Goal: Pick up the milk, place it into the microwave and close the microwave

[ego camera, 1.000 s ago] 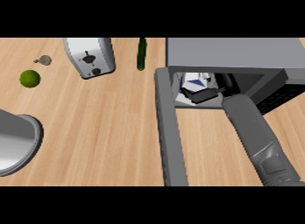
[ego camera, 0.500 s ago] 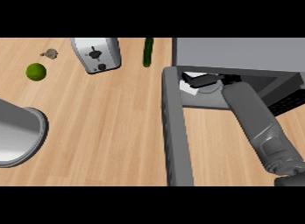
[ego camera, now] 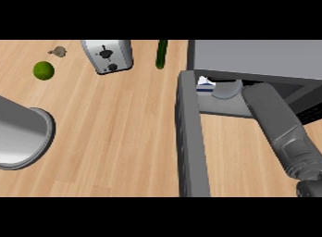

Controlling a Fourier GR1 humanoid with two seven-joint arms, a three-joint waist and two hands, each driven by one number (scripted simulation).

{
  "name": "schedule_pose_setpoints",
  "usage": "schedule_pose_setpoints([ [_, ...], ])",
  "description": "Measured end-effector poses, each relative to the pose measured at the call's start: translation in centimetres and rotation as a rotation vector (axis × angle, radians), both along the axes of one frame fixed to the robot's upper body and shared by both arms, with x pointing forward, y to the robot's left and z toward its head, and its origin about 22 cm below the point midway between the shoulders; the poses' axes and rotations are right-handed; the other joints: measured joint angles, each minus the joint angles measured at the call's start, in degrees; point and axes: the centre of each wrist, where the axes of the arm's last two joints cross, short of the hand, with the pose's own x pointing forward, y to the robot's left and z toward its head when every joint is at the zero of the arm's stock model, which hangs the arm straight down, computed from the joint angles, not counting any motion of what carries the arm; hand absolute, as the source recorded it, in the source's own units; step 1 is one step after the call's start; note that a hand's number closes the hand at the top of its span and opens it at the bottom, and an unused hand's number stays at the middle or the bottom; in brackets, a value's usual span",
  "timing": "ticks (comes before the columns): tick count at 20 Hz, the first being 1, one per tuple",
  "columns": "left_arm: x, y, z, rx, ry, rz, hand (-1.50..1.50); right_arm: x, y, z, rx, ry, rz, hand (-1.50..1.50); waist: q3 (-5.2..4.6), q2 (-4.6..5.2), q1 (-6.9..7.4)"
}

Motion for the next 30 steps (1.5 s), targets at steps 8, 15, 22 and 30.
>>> schedule_pose_setpoints([
  [8,1.4,0.2,-0.3,0.024,-0.004,-0.057,-1.50,-0.1,-0.4,-0.3,-0.037,0.026,0.025,-1.50,-0.01,-0.01,0.52],
  [15,2.3,-1.1,-0.6,0.016,-0.001,-0.104,-1.50,-0.2,0.2,-0.7,0.053,0.046,0.121,-1.50,0.01,-0.48,-0.10],
  [22,2.8,-2.2,-0.3,0.005,0.001,-0.146,-1.50,-0.9,0.4,-2.2,0.183,0.051,0.218,-1.50,-0.05,-0.96,-1.17],
  [30,4.1,-4.6,-0.4,0.017,0.000,-0.201,-1.50,-2.7,-0.1,-5.2,0.297,0.089,0.321,-1.50,-0.16,-2.01,-3.52],
])
